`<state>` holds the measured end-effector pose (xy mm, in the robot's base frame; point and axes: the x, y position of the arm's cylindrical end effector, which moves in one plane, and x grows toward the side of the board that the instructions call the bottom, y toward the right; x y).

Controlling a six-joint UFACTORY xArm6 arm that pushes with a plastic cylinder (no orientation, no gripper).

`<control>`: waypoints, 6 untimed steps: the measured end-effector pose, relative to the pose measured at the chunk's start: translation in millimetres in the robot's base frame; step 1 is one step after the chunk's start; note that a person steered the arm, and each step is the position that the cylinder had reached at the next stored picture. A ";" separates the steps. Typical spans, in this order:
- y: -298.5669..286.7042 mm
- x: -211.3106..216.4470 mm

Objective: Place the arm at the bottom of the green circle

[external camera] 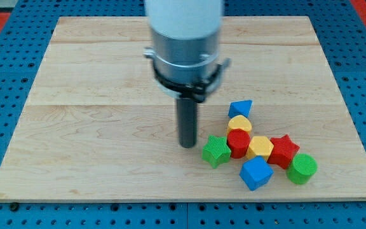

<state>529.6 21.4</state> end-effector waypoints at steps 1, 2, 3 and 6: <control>36.3 3.8; 26.3 10.6; -36.9 13.4; 21.1 89.3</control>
<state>618.8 42.5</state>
